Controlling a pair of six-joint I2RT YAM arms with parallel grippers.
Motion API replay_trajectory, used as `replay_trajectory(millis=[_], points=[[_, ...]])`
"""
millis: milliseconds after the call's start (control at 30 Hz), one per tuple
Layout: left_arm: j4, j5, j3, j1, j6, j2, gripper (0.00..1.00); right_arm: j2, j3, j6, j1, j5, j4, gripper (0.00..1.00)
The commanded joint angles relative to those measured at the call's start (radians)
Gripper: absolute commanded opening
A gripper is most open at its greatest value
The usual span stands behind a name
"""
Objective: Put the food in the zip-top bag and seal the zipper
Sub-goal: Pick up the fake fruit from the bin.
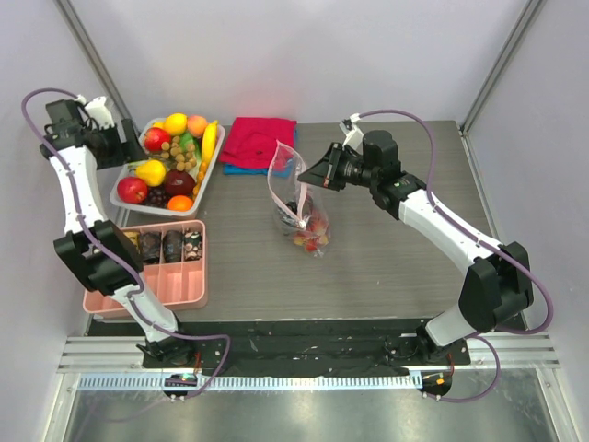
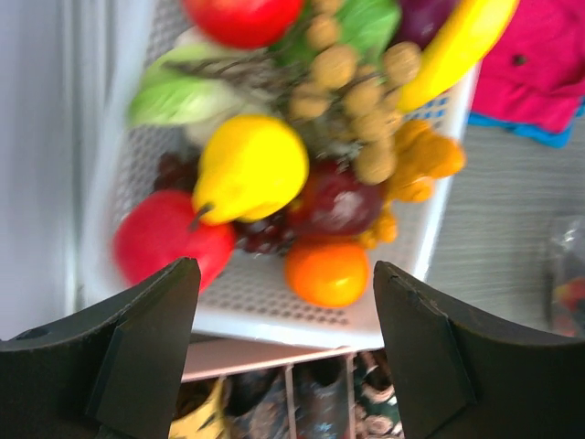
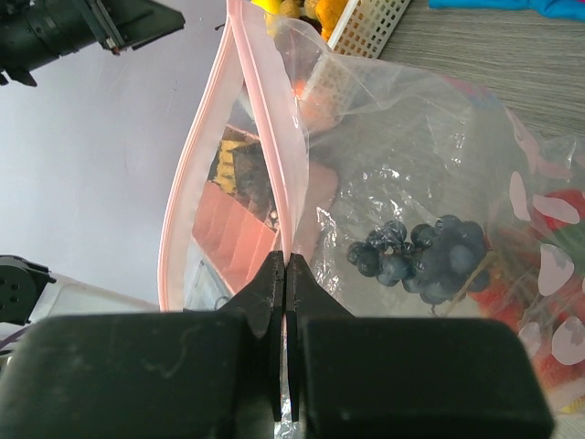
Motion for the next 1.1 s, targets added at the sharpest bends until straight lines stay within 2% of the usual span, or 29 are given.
replay_trajectory(millis=[0, 133, 167, 233, 367, 467, 667, 933, 1067], points=[[-0.038, 0.028, -0.020, 0.036, 0.170, -0.024, 0.82, -0.018, 0.001, -0.023, 0.005, -0.012, 0.027, 0.01], [-0.044, 0.092, -0.023, 0.048, 0.236, 0.016, 0.87, -0.015, -0.001, -0.023, 0.005, -0.025, 0.030, 0.01], [-0.034, 0.106, -0.020, 0.048, 0.241, 0.031, 0.95, -0.014, -0.001, -0.024, 0.003, -0.028, 0.030, 0.01], [-0.012, 0.114, 0.013, 0.048, 0.259, 0.054, 0.99, -0.011, -0.004, -0.023, 0.005, -0.033, 0.031, 0.01], [-0.059, 0.137, 0.139, 0.048, 0.296, 0.170, 1.00, -0.001, -0.003, -0.018, 0.005, -0.039, 0.034, 0.01], [-0.063, 0.160, 0.179, 0.045, 0.319, 0.207, 1.00, 0.005, -0.004, -0.013, 0.003, -0.045, 0.042, 0.01], [-0.056, 0.157, 0.187, 0.019, 0.340, 0.266, 0.95, 0.012, -0.004, -0.010, 0.003, -0.045, 0.045, 0.01], [0.011, 0.119, 0.116, -0.005, 0.313, 0.278, 0.91, 0.020, -0.001, -0.006, 0.003, -0.045, 0.045, 0.01], [0.022, 0.097, 0.113, -0.007, 0.294, 0.296, 0.91, 0.025, 0.002, -0.004, 0.005, -0.045, 0.045, 0.01]])
